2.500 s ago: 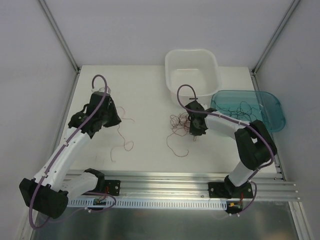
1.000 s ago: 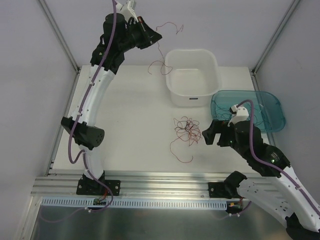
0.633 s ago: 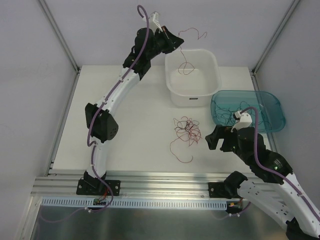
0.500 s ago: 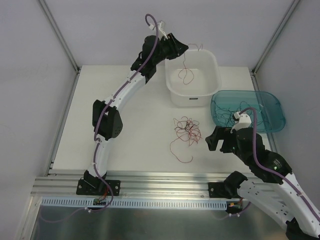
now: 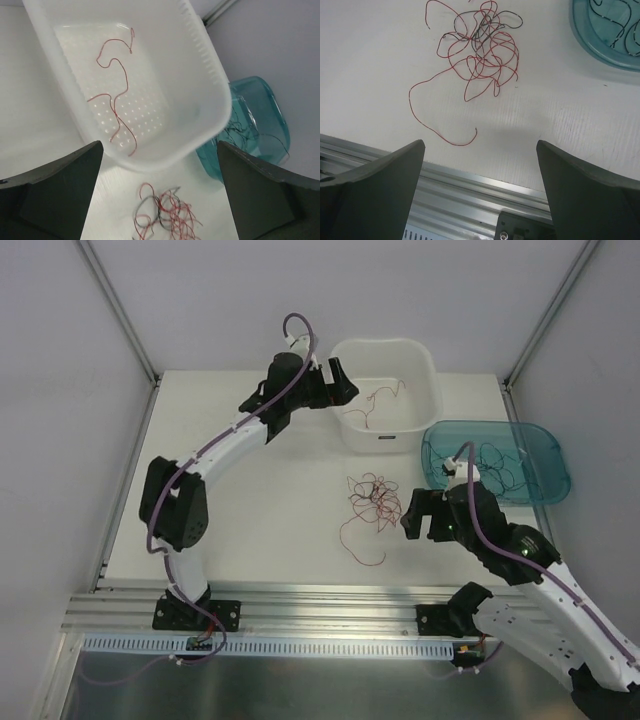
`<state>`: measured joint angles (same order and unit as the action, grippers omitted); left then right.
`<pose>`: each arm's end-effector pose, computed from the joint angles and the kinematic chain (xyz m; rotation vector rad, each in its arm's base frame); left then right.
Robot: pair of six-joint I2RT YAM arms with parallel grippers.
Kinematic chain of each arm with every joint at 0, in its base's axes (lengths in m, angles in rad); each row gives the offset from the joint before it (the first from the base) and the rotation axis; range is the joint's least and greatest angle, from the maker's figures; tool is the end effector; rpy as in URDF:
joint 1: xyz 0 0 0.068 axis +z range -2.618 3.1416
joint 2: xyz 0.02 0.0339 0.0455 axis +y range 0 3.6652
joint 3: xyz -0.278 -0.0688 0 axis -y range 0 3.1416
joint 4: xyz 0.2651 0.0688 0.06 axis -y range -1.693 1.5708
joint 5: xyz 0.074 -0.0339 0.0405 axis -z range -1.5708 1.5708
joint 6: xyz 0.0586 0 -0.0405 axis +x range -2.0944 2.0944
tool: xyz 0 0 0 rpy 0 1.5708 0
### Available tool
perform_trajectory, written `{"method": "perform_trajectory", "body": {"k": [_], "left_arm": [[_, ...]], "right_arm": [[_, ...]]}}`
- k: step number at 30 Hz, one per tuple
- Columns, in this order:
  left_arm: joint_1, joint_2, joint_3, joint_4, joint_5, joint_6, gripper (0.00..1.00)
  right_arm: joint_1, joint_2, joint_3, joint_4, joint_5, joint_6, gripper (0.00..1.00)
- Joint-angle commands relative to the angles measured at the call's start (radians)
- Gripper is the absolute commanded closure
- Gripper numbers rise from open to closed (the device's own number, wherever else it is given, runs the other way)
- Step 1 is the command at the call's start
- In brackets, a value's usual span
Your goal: Untangle the cables
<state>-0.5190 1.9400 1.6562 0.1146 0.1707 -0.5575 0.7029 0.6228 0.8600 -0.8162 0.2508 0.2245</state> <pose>0.4479 -0.2673 0.3340 0.0967 1.8294 -0.9245 0.1217 0.0841 0.3247 -0.3647 2.1108 0.2761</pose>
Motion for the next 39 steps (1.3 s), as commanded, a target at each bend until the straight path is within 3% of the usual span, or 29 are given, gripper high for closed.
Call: {"method": "perform_trajectory", "body": {"k": [1,8,13,19,22,32,36,37,39], "left_arm": [[-0.038,-0.271,-0.136,0.004,0.012,0.113,0.01],[-0.182,-0.504,-0.537,-0.151,-0.031,0.119,0.01],[-0.320,-0.587,-0.743,-0.171,-0.083,0.015,0.05],[-0.407,-0.517,-0.803,-0.174,-0.166,-0.148,0.10],[-0.423,-0.448,-0.782,-0.176,-0.186,-0.185,0.18],[-0.443,-0.276,-0.716,-0.174,-0.122,-0.232,0.52],[-0.443,-0.263,-0.725,-0.178,-0.114,-0.231,0.76],[-0.440,-0.268,-0.733,-0.181,-0.115,-0.225,0.88],[-0.434,-0.303,-0.742,-0.214,-0.137,-0.206,0.99]], "right_arm": [[0.004,0.077,0.016,0.051,-0.045,0.022,0.01],[-0.011,0.253,0.014,0.124,-0.044,0.013,0.01],[-0.097,0.400,0.042,0.199,-0.086,-0.082,0.04],[-0.215,0.551,0.073,0.316,-0.203,-0.161,0.08],[-0.240,0.659,0.122,0.341,-0.242,-0.200,0.09],[-0.253,0.914,0.232,0.394,-0.266,-0.255,0.19],[-0.253,1.002,0.252,0.419,-0.275,-0.241,0.24],[-0.252,1.029,0.258,0.423,-0.278,-0.232,0.26],[-0.253,1.051,0.255,0.434,-0.272,-0.229,0.34]]}}
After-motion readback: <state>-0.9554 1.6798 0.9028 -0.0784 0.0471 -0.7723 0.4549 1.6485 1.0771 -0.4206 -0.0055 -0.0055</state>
